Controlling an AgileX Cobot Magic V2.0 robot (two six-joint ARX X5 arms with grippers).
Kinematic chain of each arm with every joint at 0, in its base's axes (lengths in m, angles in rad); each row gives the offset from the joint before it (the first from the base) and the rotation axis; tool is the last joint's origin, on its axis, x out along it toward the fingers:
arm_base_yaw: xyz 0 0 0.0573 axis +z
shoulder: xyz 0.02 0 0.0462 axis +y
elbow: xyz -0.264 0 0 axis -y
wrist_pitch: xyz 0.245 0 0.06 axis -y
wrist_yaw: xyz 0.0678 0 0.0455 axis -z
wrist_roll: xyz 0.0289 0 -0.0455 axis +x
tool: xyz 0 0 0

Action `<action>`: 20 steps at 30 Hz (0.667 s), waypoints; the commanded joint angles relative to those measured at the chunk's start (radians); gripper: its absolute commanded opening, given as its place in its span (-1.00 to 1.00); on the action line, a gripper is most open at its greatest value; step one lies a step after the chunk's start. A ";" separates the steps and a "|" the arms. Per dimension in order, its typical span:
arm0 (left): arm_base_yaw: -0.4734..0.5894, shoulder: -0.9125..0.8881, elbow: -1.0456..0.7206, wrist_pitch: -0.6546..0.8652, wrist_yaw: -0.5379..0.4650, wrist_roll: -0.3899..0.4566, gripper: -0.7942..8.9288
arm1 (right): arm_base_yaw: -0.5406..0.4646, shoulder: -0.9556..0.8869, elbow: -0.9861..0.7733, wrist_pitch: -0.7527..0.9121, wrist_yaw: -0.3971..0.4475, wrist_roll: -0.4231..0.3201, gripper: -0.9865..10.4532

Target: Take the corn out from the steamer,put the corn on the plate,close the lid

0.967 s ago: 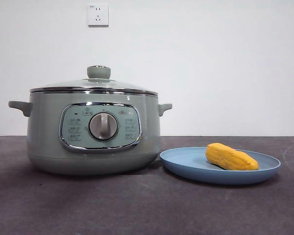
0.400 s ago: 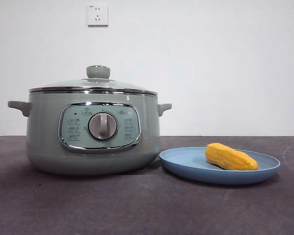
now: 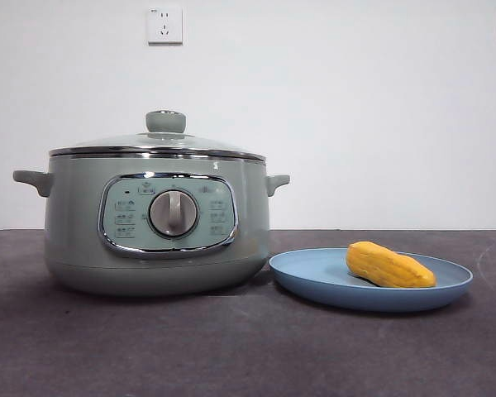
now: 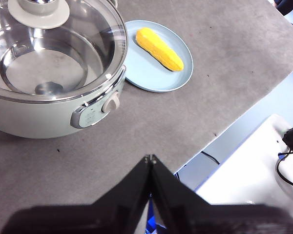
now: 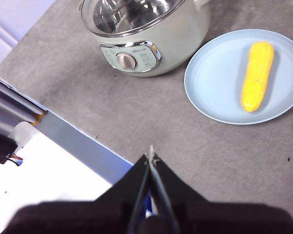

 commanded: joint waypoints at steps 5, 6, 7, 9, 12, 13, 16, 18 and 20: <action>-0.002 -0.002 -0.005 0.005 -0.002 0.005 -0.84 | 0.001 0.000 -0.005 0.003 0.003 -0.005 -0.83; -0.002 -0.002 -0.005 0.006 -0.002 0.005 -0.84 | 0.001 0.000 -0.005 0.003 0.003 -0.005 -0.83; -0.002 -0.002 -0.005 0.006 -0.002 0.005 -0.84 | 0.001 0.000 -0.005 0.003 0.003 -0.005 -0.83; -0.002 -0.002 -0.005 0.006 -0.002 0.005 -0.84 | 0.001 0.000 -0.005 0.003 0.003 -0.005 -0.83; -0.002 -0.002 -0.005 0.030 -0.002 0.006 -0.84 | 0.001 0.000 -0.005 0.003 0.003 -0.005 -0.83; -0.002 -0.002 -0.005 0.035 -0.002 0.006 -0.84 | 0.001 0.000 -0.005 0.003 0.003 -0.005 -0.83; 0.002 -0.002 -0.005 0.050 -0.029 0.033 -0.84 | 0.001 0.000 -0.005 0.003 0.003 -0.005 -0.83; 0.006 -0.015 -0.005 0.108 -0.109 0.113 -0.84 | 0.001 0.000 -0.005 0.003 0.003 -0.005 -0.83; 0.030 -0.047 -0.011 0.212 -0.187 0.193 -0.84 | 0.001 0.000 -0.005 0.003 0.003 -0.005 -0.83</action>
